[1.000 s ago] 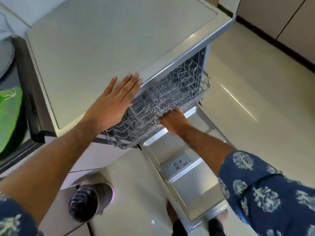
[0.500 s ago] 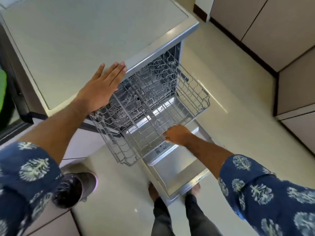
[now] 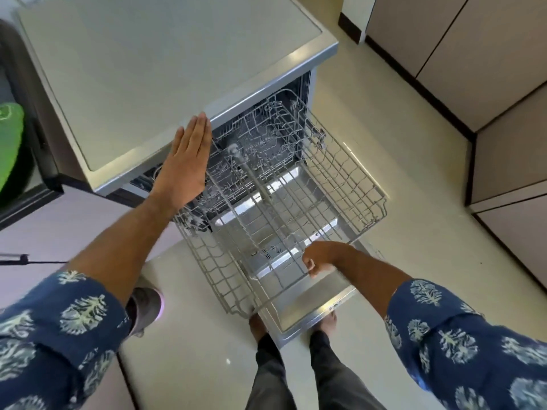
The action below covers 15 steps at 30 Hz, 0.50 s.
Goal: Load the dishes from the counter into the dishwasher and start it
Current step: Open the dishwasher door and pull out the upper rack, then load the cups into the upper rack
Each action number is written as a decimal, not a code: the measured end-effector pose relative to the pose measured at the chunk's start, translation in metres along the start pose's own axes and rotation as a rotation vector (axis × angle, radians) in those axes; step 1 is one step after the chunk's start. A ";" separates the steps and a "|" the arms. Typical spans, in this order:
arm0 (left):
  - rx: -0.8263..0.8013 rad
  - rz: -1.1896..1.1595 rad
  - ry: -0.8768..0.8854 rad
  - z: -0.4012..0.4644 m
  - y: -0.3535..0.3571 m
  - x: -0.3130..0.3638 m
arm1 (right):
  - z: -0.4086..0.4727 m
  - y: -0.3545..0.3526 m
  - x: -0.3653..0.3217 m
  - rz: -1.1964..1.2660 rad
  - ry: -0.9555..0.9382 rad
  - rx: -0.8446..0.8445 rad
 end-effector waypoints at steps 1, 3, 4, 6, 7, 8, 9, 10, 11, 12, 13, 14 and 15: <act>0.001 -0.005 -0.017 -0.002 0.000 0.003 | -0.003 0.005 0.003 -0.007 0.003 -0.012; 0.000 0.000 -0.035 -0.001 0.001 0.003 | -0.005 0.009 0.009 0.005 0.009 0.016; -0.003 0.013 -0.038 -0.001 0.001 0.003 | -0.005 0.010 0.011 0.012 0.007 0.038; -0.021 0.032 -0.041 -0.001 0.000 0.002 | -0.007 0.011 0.012 0.020 -0.002 0.067; -0.029 0.038 -0.044 -0.001 0.000 0.003 | -0.007 0.012 0.012 0.018 -0.003 0.075; -0.036 0.045 -0.047 -0.002 -0.001 0.004 | -0.008 0.013 0.011 0.011 0.003 0.079; -0.040 0.055 -0.052 -0.002 -0.001 0.004 | -0.009 0.014 0.011 0.002 0.007 0.089; -0.044 0.062 -0.060 -0.002 -0.002 0.005 | -0.011 0.014 0.011 -0.001 0.012 0.107; -0.052 0.064 -0.074 -0.002 -0.003 0.006 | -0.014 0.013 0.011 0.016 0.014 0.129; -0.062 0.061 -0.089 -0.004 -0.004 0.007 | -0.017 0.012 0.013 0.048 0.017 0.151; -0.072 0.054 -0.105 -0.008 -0.006 0.010 | -0.022 0.009 0.013 0.081 0.020 0.181; -0.082 0.047 -0.119 -0.015 -0.007 0.014 | -0.028 0.004 0.013 0.107 0.024 0.223; -0.095 0.040 -0.131 -0.025 -0.007 0.020 | -0.034 -0.003 0.012 0.111 0.030 0.283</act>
Point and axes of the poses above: each hand's wrist, its own z-axis towards the middle knuckle, its own y-axis out of the palm, x = y × z, the point moved 6 cm from there along z, towards the middle knuckle, and after that the axes turned 4 degrees about z, right-handed, at the moved point
